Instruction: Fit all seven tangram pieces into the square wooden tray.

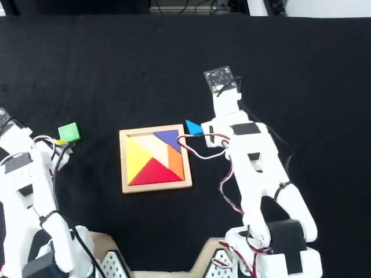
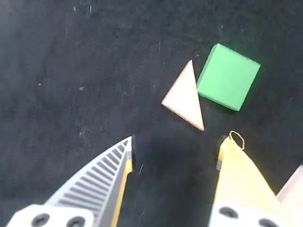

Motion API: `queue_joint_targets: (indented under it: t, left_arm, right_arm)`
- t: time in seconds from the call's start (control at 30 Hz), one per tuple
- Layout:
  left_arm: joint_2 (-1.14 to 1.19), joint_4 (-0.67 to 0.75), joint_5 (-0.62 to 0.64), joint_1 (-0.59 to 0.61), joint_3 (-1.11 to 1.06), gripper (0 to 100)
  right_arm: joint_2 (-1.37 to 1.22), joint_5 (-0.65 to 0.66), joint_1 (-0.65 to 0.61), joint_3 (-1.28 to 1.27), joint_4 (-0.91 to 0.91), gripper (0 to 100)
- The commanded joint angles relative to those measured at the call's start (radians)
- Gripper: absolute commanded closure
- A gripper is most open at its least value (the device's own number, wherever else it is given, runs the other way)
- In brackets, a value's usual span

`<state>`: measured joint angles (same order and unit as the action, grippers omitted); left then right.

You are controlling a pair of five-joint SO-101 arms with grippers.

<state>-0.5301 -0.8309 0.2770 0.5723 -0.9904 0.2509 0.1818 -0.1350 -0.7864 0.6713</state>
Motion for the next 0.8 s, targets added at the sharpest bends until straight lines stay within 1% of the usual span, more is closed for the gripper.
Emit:
queue_joint_targets:
  t: [0.0, 0.17, 0.47, 0.57, 0.63, 0.77]
  left_arm:
    - [0.002, 0.031, 0.011, 0.012, -0.01, 71]
    - [0.035, 0.041, 0.011, 0.018, 0.01, 71]
    - [0.384, 0.034, 0.021, 0.022, 0.22, 71]
    - [0.414, 0.04, 0.023, 0.013, 0.265, 71]
    - [0.417, 0.044, 0.058, 0.012, 0.285, 71]
    - [0.417, 0.087, 0.083, 0.012, 0.277, 71]
  right_arm:
    - [0.045, -0.006, -0.014, 0.002, -0.018, 98.7]
    - [0.045, -0.006, -0.015, -0.007, -0.025, 98.7]
    - [0.045, -0.006, -0.017, -0.012, -0.026, 98.7]
    - [0.045, -0.006, -0.017, -0.012, -0.026, 98.7]
    - [0.045, -0.006, -0.017, -0.012, -0.026, 98.7]
    - [0.045, -0.006, -0.017, -0.012, -0.026, 98.7]
